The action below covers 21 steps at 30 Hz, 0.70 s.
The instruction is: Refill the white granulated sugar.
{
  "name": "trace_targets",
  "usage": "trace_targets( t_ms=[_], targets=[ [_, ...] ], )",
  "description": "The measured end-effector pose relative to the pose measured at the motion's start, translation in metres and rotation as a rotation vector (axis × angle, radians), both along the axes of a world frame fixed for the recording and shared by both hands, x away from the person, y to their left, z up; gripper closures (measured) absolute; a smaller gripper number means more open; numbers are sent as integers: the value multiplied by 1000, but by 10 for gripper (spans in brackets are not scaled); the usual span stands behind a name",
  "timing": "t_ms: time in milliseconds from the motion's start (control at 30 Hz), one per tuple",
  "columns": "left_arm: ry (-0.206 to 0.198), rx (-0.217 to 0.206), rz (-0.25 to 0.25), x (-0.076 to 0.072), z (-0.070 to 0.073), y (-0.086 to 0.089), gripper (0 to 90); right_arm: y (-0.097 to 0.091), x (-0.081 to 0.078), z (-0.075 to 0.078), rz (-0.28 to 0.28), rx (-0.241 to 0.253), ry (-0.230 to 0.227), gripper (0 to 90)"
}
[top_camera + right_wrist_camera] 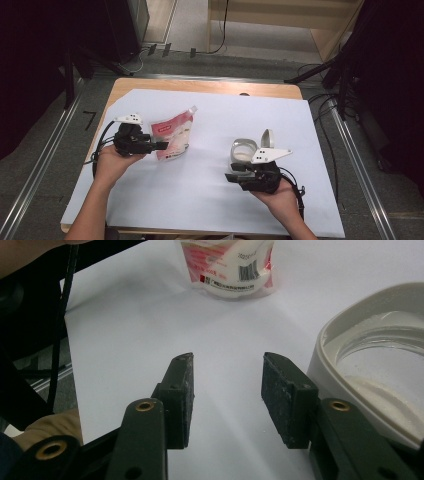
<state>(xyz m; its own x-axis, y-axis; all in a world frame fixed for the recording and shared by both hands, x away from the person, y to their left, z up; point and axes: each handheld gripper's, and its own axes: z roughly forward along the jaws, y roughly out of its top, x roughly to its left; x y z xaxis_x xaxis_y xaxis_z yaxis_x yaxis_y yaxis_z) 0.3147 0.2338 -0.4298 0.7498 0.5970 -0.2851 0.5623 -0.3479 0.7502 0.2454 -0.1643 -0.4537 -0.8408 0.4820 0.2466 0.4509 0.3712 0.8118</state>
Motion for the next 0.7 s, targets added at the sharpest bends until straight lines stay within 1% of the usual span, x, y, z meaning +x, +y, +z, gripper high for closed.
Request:
trace_targets(
  t_ms=[33,67,133,200,267,300,333,400,433,533,567,600,633,667,700],
  targets=[
    [-11,3,1,-1,2,0,598,0,0,0,0,0,2,571],
    [-13,7,0,-1,3,1,593,0,0,0,-1,0,3,572],
    [-9,4,2,-3,5,2,581,-1,0,0,-1,0,4,571],
    [-3,9,12,-3,6,3,576,-1,0,1,-1,-2,4,571],
    [1,15,9,-3,7,5,571,-1,1,1,0,-6,2,571],
    [-7,26,13,-3,8,6,567,-1,1,1,1,-5,3,571],
    [-11,19,16,-4,8,6,560,-1,1,1,0,-6,2,571],
    [-9,28,13,-4,8,8,544,-1,1,1,-2,-8,3,572],
    [-4,24,17,-5,8,9,542,-1,1,1,-1,-9,3,571],
    [-7,35,22,-6,9,12,527,-2,2,2,-4,-10,2,571],
    [8,33,23,-7,9,12,519,-2,2,3,-3,-9,2,571],
    [14,33,21,-7,10,13,514,-2,1,3,-5,-8,1,571],
    [20,20,20,-9,12,13,510,-3,1,3,-5,-8,1,571],
    [5,30,21,-10,13,13,503,-4,1,4,-4,-12,-3,571],
    [0,33,18,-12,15,13,500,-4,0,5,-8,-11,-5,571]
  ],
)
